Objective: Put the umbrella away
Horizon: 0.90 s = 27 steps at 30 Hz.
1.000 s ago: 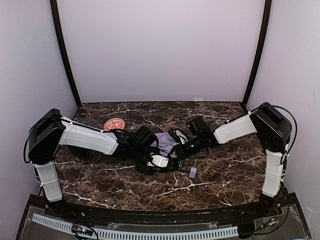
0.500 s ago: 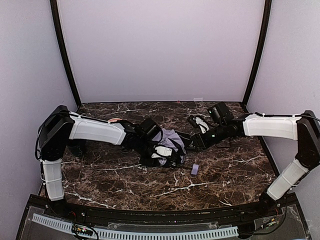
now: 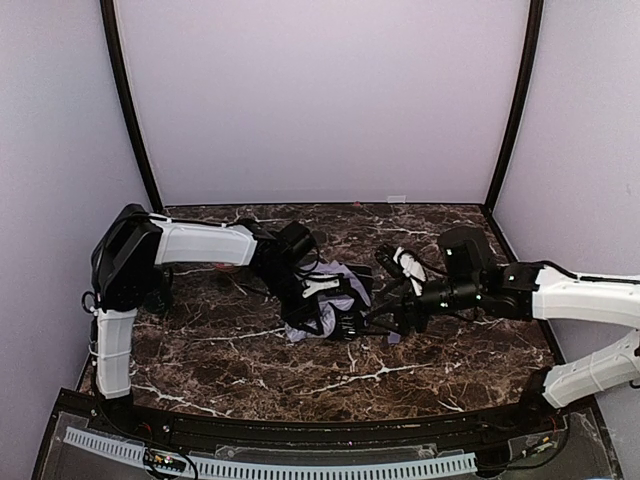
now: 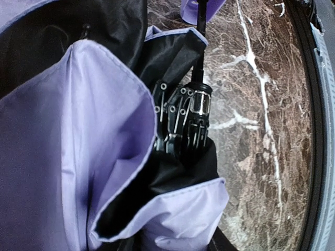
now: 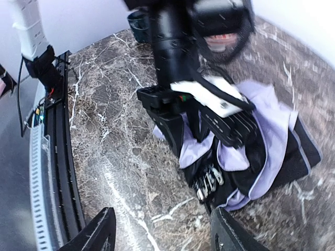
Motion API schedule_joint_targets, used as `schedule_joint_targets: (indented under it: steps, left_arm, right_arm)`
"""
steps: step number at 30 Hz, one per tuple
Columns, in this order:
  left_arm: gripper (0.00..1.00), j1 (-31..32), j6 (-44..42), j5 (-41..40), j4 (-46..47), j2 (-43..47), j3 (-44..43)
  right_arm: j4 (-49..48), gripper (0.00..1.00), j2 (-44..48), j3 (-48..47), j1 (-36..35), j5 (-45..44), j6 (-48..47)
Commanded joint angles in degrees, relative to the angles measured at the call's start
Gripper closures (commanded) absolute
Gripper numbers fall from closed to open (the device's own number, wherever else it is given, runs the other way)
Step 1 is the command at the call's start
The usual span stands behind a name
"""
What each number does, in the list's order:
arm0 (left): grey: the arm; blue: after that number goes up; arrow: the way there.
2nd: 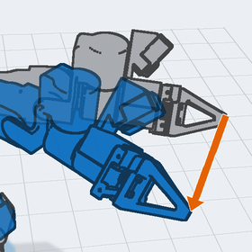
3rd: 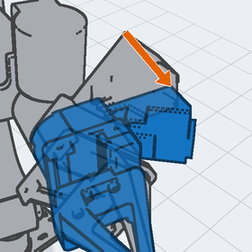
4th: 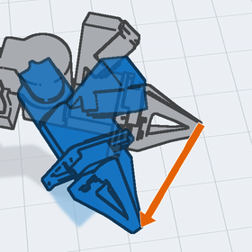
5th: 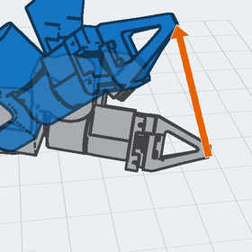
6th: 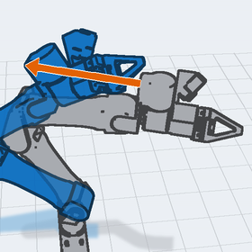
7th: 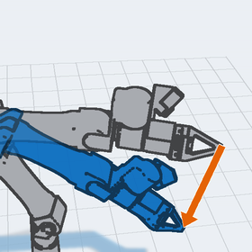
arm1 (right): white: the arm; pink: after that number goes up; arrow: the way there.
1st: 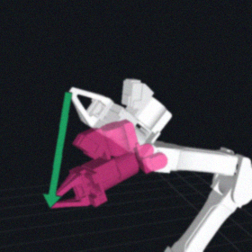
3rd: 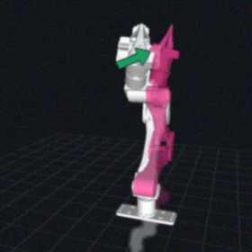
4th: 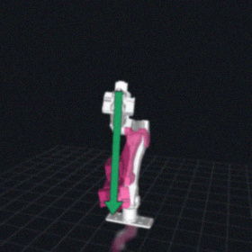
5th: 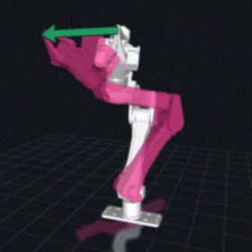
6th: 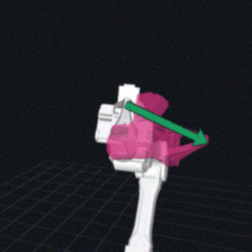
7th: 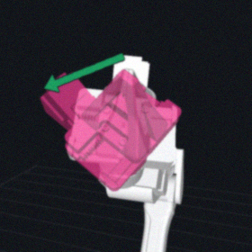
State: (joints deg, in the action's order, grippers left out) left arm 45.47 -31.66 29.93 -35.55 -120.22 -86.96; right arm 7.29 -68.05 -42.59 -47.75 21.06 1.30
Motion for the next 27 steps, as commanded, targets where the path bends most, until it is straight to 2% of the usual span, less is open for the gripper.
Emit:
schedule_joint_targets:
  steps: [1,6,12,14,18,22,27]
  left_arm:
    - [0.61,0.85,6.86,2.39,-12.70,-4.44,2.20]
    - [0.59,0.67,7.04,1.51,-11.31,-4.41,1.28]
    - [0.59,0.23,7.30,1.82,-11.14,-4.32,0.45]
    - [0.55,0.23,7.40,2.25,-11.30,-3.77,0.39]
    - [0.38,0.23,8.20,4.30,-7.76,2.37,1.08]
    - [0.29,0.23,10.09,4.48,-1.42,10.51,2.52]
    - [0.25,0.02,12.29,-1.47,0.83,17.05,2.46]
  right_arm:
    - [-12.13,0.38,3.32,4.97,-6.25,-11.60,-9.08]
    - [-18.91,0.37,0.18,9.23,-13.43,-23.18,-24.05]
    - [-19.06,0.34,-8.09,9.08,-13.85,-31.61,-37.14]
    - [-21.28,0.34,-8.68,9.11,-12.12,-30.45,-34.72]
    - [-21.15,0.33,-5.00,8.04,-4.67,-15.82,-20.42]
    - [-14.14,0.32,-6.95,7.06,-4.28,-14.09,-23.57]
    - [3.30,0.35,-15.44,-3.18,-4.28,-15.94,-29.51]
